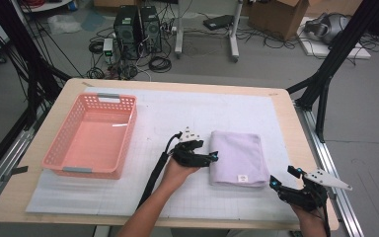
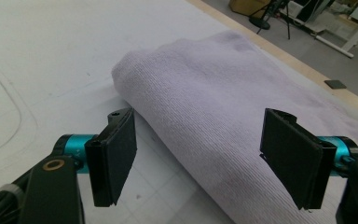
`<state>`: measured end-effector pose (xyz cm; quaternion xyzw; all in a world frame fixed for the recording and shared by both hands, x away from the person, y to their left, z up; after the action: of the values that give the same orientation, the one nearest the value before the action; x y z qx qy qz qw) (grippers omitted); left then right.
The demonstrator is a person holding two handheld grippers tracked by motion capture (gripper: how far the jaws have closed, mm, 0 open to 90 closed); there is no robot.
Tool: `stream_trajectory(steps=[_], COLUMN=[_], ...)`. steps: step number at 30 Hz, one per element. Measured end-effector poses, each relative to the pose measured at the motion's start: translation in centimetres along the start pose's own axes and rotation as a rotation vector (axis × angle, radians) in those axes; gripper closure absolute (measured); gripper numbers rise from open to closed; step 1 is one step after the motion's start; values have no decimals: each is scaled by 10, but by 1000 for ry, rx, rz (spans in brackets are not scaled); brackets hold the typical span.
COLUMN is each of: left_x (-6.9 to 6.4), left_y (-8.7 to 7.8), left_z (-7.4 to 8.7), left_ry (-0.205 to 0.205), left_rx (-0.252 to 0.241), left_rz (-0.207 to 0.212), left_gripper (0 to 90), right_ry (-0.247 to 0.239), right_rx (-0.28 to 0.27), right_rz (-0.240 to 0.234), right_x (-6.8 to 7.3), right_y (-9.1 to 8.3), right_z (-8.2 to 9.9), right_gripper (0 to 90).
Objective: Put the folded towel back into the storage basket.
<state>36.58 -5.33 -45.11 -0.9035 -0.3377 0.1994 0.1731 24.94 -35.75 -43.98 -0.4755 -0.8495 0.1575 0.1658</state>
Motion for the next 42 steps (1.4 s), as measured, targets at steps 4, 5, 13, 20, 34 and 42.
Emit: stream_trajectory(steps=[4, 5, 13, 20, 34, 42], left_x=[-1, -1, 1, -9, -14, -12], left_y=[13, 15, 25, 31, 46, 43], left_z=[2, 3, 8, 0, 6, 6], left_ry=[-20, -29, -107, -112, -14, -83], left_rx=[67, 79, 129, 109, 194, 183], left_rz=[-14, -17, -20, 0, -59, 39], left_gripper=[272, 272, 266, 258, 270, 622], right_ry=[4, 10, 7, 11, 14, 3], right_rx=[-2, -2, -2, -4, 4, 17], right_rz=[3, 2, -7, -7, -2, -3], right_x=[-2, -2, 1, 1, 0, 1], right_y=[-1, -1, 2, 1, 0, 5], right_z=[0, 0, -1, -1, 0, 0], right_gripper=[182, 182, 183, 182, 183, 183])
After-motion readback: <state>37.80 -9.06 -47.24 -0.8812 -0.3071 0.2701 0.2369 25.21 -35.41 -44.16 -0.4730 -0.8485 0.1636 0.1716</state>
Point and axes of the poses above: each handheld gripper's, and its own axes: y roughly forward along the jaws, z roughly out of its underside, x roughly to its left, the point moved 4 cm from there along y, roughly forward along the jaws, and after that the axes turned 4 degrees about -z, right-handed, at the moved point
